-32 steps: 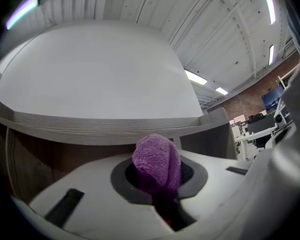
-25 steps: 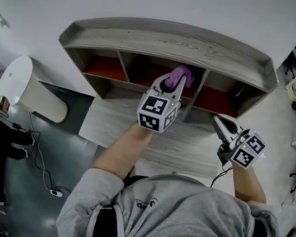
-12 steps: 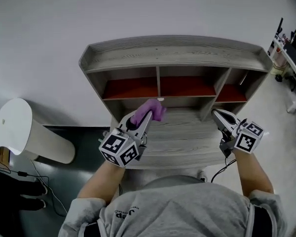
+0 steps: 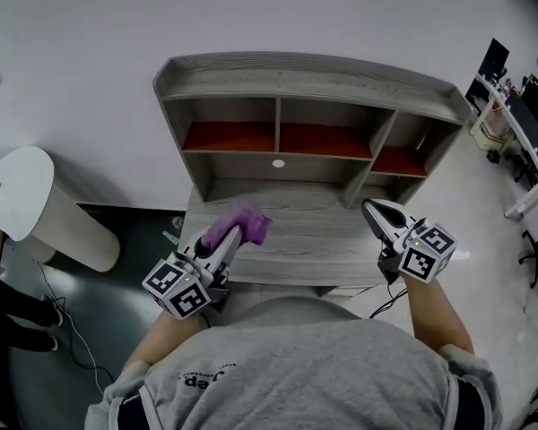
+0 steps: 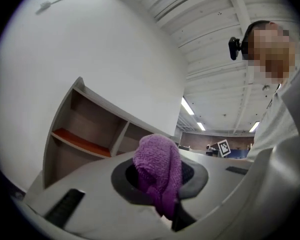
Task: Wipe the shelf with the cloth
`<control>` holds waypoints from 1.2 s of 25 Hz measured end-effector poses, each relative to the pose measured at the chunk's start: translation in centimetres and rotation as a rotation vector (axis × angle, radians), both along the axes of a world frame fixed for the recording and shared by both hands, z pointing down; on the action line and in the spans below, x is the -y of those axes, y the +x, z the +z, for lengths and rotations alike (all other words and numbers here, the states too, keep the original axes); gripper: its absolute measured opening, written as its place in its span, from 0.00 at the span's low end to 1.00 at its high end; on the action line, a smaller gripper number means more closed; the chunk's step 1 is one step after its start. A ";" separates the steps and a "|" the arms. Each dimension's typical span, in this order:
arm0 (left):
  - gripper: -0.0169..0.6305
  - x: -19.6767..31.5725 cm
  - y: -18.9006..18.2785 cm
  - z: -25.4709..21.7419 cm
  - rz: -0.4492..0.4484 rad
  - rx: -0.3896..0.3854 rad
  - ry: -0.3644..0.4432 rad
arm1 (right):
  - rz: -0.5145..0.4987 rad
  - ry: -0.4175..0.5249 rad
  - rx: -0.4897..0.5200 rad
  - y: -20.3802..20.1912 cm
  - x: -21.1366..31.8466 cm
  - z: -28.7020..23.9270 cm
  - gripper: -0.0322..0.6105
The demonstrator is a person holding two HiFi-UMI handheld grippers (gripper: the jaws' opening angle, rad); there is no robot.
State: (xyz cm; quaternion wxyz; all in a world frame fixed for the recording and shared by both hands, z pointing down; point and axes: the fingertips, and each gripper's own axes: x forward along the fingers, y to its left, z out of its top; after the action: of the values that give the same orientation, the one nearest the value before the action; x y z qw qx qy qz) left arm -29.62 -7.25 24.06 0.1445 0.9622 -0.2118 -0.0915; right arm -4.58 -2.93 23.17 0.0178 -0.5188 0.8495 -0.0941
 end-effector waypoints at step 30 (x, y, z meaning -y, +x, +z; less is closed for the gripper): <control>0.13 -3.9 3.3 1.9 0.023 -0.042 -0.097 | -0.018 -0.039 -0.023 1.2 -3.3 4.5 0.08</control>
State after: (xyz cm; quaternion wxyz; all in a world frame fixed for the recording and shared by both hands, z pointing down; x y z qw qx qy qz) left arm -26.28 -3.37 25.97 0.1963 0.9543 -0.2019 -0.0996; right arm -3.38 0.32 27.71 -0.0029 -0.5122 0.8524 -0.1050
